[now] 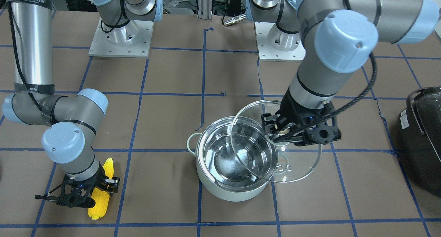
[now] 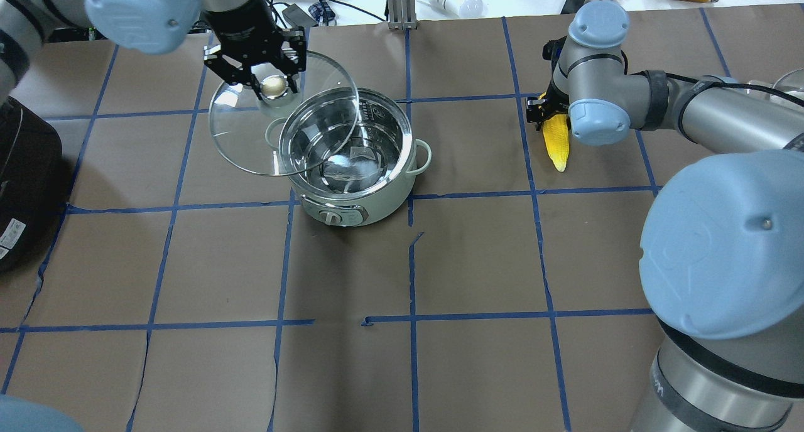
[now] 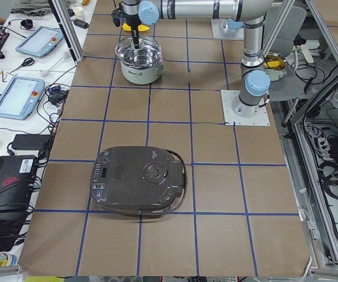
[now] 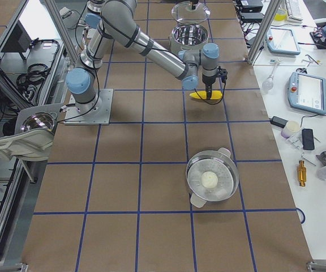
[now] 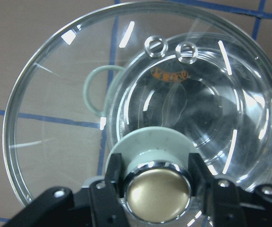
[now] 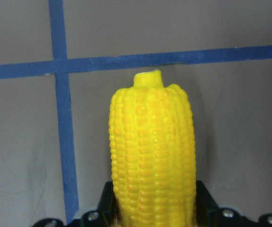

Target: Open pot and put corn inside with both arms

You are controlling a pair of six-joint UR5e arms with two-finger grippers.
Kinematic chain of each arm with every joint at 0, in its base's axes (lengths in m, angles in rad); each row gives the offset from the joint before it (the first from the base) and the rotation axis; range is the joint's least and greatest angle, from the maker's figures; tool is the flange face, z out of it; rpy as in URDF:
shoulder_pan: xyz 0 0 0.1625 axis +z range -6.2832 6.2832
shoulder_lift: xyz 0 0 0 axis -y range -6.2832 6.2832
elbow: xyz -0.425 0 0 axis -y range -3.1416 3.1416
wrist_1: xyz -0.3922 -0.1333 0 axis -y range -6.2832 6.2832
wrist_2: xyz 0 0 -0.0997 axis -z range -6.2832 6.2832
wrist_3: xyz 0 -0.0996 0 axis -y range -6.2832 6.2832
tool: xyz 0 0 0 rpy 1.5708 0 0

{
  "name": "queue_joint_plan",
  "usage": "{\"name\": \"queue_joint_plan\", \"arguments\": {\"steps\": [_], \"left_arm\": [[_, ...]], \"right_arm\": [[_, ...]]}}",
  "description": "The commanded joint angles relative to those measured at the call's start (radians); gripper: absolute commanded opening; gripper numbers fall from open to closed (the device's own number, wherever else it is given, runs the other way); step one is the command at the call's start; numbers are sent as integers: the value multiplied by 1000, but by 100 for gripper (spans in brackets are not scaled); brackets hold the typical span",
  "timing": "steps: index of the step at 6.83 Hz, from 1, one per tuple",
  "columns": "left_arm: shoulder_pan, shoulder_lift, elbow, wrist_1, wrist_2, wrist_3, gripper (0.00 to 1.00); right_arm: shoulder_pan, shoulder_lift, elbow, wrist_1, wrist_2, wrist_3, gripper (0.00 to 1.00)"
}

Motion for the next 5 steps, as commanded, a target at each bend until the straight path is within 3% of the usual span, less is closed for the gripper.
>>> {"name": "queue_joint_plan", "arguments": {"steps": [1, 2, 4, 5], "left_arm": [[171, -14, -37, -15, 13, 203, 6], [252, -23, -91, 12, 29, 385, 1], [371, -50, -249, 278, 30, 601, 0], [410, -69, -304, 365, 27, 678, 0]], "right_arm": [[0, -5, -13, 7, -1, 16, 0], [0, -20, -40, 17, -1, 27, 0], [31, -119, -172, 262, 15, 94, 0], [117, -141, -247, 370, 9, 190, 0]]}}
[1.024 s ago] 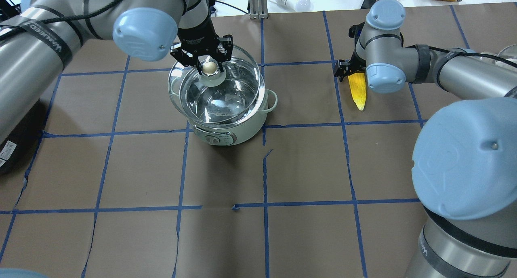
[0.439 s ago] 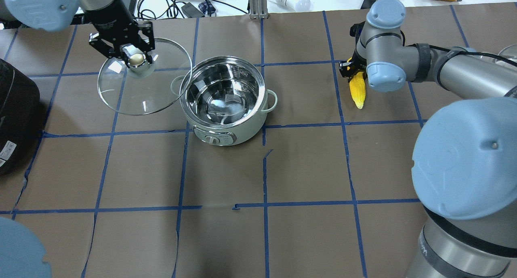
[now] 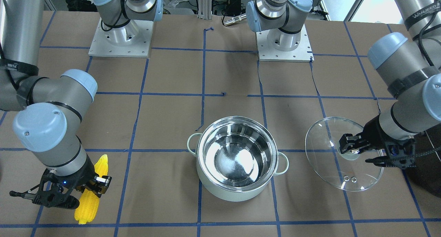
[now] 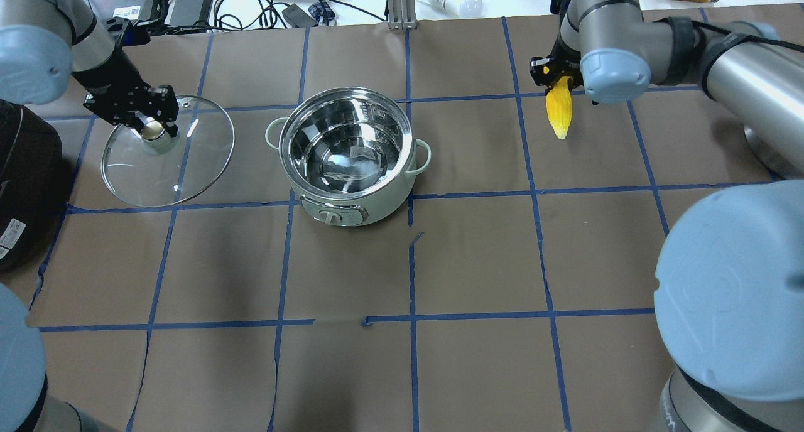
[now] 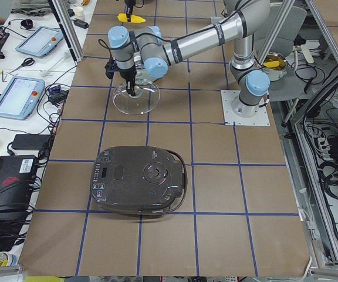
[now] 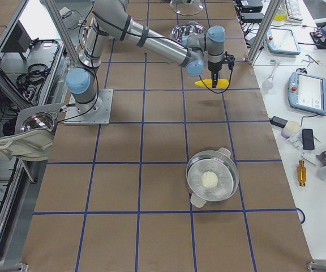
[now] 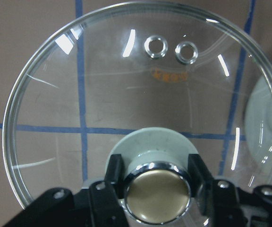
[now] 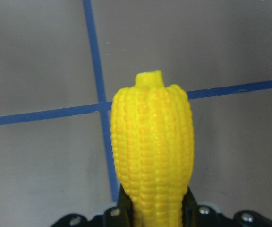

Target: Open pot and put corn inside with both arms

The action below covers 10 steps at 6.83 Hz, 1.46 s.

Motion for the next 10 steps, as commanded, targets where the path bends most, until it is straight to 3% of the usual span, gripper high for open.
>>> {"name": "queue_joint_plan", "arguments": {"steps": [1, 5, 9, 10], "left_arm": [[73, -47, -106, 175, -4, 114, 0], [74, -104, -111, 217, -10, 108, 0], [74, -105, -114, 216, -9, 85, 0], [74, -107, -115, 216, -1, 83, 4]], "right_arm": [[166, -34, -147, 163, 0, 222, 0], [466, 41, -311, 274, -97, 392, 0], [540, 147, -315, 228, -59, 389, 0], [543, 153, -304, 228, -42, 388, 10]]}}
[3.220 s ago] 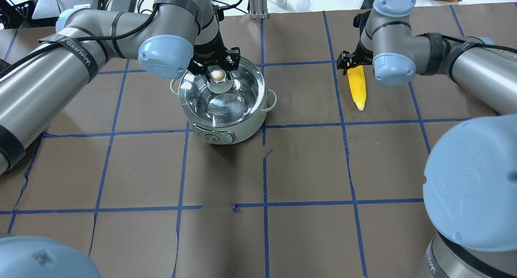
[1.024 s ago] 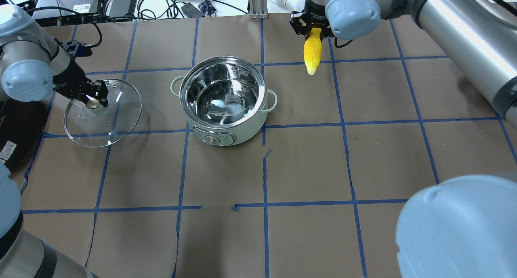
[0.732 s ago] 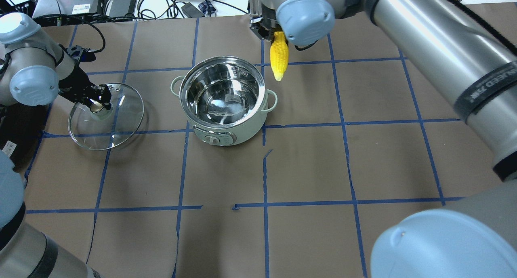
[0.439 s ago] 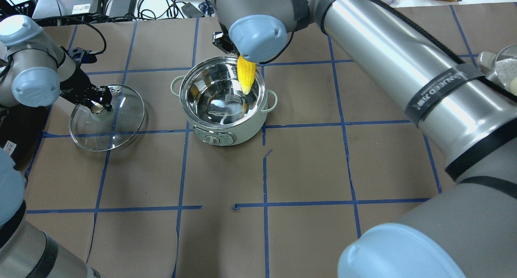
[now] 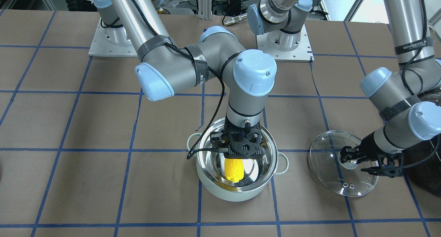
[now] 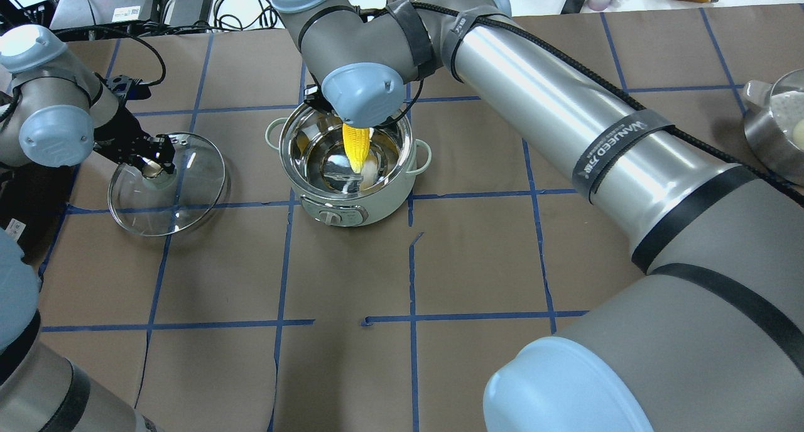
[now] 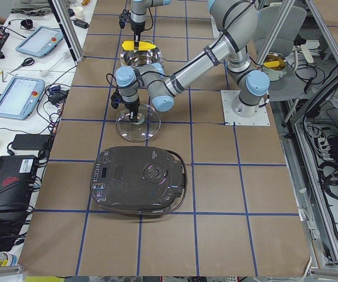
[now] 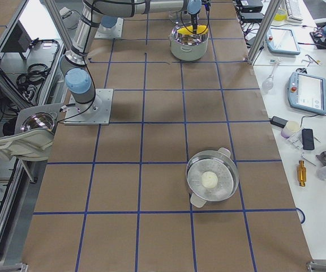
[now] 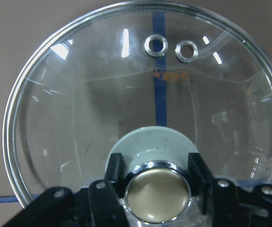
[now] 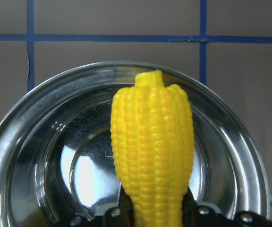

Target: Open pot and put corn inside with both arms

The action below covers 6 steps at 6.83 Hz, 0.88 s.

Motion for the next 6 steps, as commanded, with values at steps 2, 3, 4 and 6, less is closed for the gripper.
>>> {"name": "queue_joint_plan", "arguments": {"steps": [2, 3, 4, 6], "left_arm": [[0, -10, 1, 1, 7, -16, 78], [0, -7, 4, 1, 7, -56, 98], [-1, 2, 10, 0, 9, -87, 100], [-21, 68, 39, -58, 9, -90, 100]], "right_arm": [[8, 12, 25, -9, 21, -8, 99], [6, 11, 25, -11, 21, -7, 100], [6, 9, 22, -14, 21, -7, 100], [-6, -12, 16, -17, 19, -46, 100]]}}
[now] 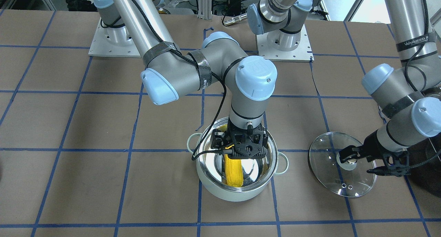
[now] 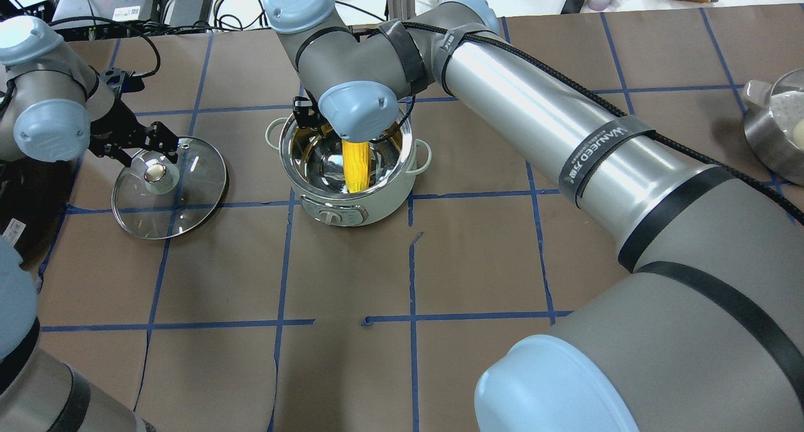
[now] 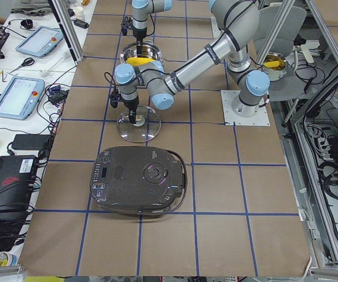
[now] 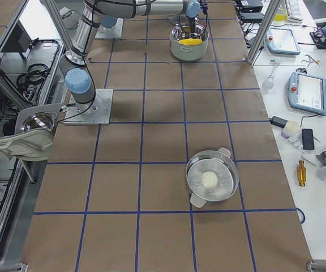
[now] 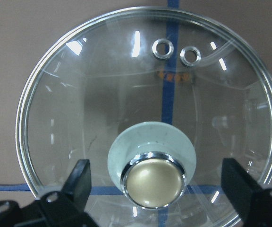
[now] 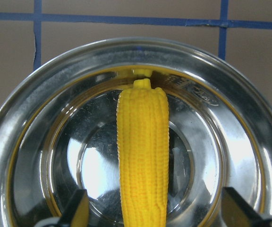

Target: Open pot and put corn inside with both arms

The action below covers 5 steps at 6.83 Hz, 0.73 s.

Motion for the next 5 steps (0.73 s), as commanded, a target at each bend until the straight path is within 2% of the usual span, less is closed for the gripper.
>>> {"name": "queue_joint_plan", "arguments": {"steps": [1, 3, 4, 5], "left_arm": [[-30, 78, 67, -139, -8, -29, 100], [-167, 149, 234, -406, 1, -215, 100], [-242, 183, 278, -476, 0, -324, 100], [-313, 229, 286, -511, -5, -369, 100]], "right_arm": [[-41, -80, 10, 11, -1, -40, 100], [-183, -198, 32, 157, 12, -129, 100], [-249, -243, 51, 189, 81, -136, 100], [-314, -299, 96, 200, 89, -137, 100]]}}
